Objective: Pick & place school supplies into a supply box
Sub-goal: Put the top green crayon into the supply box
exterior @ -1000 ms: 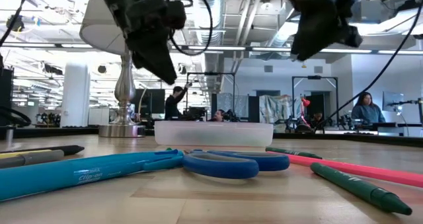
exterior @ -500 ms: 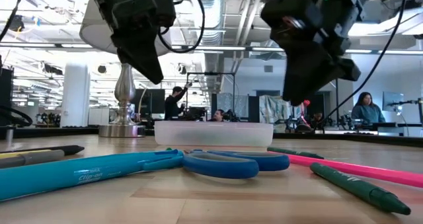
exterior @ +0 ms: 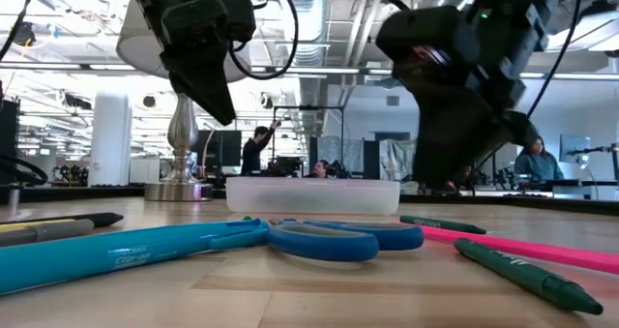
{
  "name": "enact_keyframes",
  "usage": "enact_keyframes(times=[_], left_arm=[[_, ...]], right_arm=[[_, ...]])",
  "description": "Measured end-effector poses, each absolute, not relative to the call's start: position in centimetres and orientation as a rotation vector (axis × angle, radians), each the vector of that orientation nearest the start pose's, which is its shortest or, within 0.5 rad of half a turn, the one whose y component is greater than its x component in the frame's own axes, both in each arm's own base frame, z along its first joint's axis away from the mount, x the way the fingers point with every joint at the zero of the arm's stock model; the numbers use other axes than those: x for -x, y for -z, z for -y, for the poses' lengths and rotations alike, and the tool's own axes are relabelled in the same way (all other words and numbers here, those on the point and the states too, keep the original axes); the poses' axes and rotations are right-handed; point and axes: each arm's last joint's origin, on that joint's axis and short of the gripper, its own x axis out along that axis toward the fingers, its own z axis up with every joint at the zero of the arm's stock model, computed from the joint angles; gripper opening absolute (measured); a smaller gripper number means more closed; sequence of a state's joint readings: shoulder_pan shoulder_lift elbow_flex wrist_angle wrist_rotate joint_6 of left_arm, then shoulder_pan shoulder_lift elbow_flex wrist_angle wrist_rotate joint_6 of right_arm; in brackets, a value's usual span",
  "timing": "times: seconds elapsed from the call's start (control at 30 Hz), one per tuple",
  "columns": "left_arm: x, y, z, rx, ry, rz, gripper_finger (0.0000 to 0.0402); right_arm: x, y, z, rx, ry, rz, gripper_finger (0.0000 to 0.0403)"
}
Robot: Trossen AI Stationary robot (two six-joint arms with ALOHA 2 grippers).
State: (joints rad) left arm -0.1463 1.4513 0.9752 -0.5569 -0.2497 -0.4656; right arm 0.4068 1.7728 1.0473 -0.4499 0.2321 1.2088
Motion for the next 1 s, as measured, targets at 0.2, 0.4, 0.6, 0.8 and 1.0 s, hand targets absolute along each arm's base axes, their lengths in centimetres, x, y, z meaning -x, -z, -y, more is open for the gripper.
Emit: enact_keyframes(times=[0.2, 0.4, 0.6, 0.8, 1.0], left_arm=[[-28.0, -22.4, 3.4, 0.213, -0.323, -0.973, 0.0123], [-28.0, -22.4, 3.4, 0.199, -0.316, -0.976, 0.0123], [-28.0, -22.4, 3.4, 0.194, -0.314, -0.979, 0.0123], [-28.0, -22.4, 3.4, 0.192, -0.315, -0.979, 0.0123], [-28.0, -22.4, 3.4, 0.192, -0.316, -0.982, 0.0123]], right_arm=[[-30.7, -14.8, -13.0, -0.721, 0.555, -1.04, 0.0087], [-30.8, -14.6, -12.9, -0.729, 0.564, -1.036, 0.0087], [-30.9, -14.6, -12.8, -0.704, 0.571, -1.022, 0.0087], [-31.0, -13.1, -12.7, -0.678, 0.58, -1.071, 0.0087], [-31.5, -12.2, -13.1, -0.685, 0.564, -1.096, 0.0087]])
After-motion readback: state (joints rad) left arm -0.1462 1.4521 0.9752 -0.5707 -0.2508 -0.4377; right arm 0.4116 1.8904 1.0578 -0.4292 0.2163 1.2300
